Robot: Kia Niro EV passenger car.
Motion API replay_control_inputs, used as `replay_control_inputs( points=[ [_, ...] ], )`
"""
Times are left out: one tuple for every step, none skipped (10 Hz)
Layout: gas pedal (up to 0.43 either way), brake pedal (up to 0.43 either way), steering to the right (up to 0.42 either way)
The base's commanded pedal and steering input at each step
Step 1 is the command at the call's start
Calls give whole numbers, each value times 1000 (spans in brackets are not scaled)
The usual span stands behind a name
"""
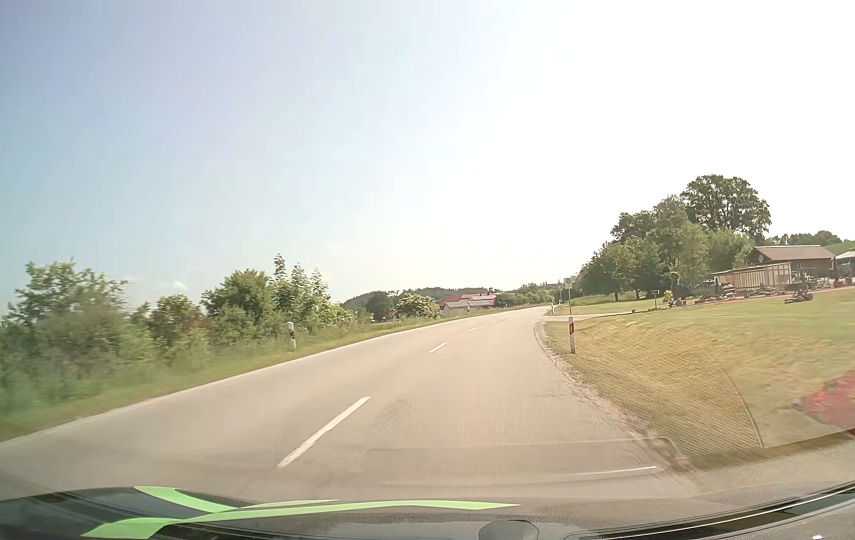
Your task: Follow the waypoints while adhering to traffic rules and regulations
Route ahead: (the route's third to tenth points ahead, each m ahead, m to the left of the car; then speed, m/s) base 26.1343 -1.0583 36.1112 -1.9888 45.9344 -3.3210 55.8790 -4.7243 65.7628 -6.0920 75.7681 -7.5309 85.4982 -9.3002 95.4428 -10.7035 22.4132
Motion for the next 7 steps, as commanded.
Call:
replay_control_inputs(
  points=[
    [157, 0, 21],
    [157, 0, 21],
    [157, 0, 21],
    [157, 0, 19],
    [157, 0, 18],
    [157, 0, 18],
    [169, 0, 18]
  ],
)
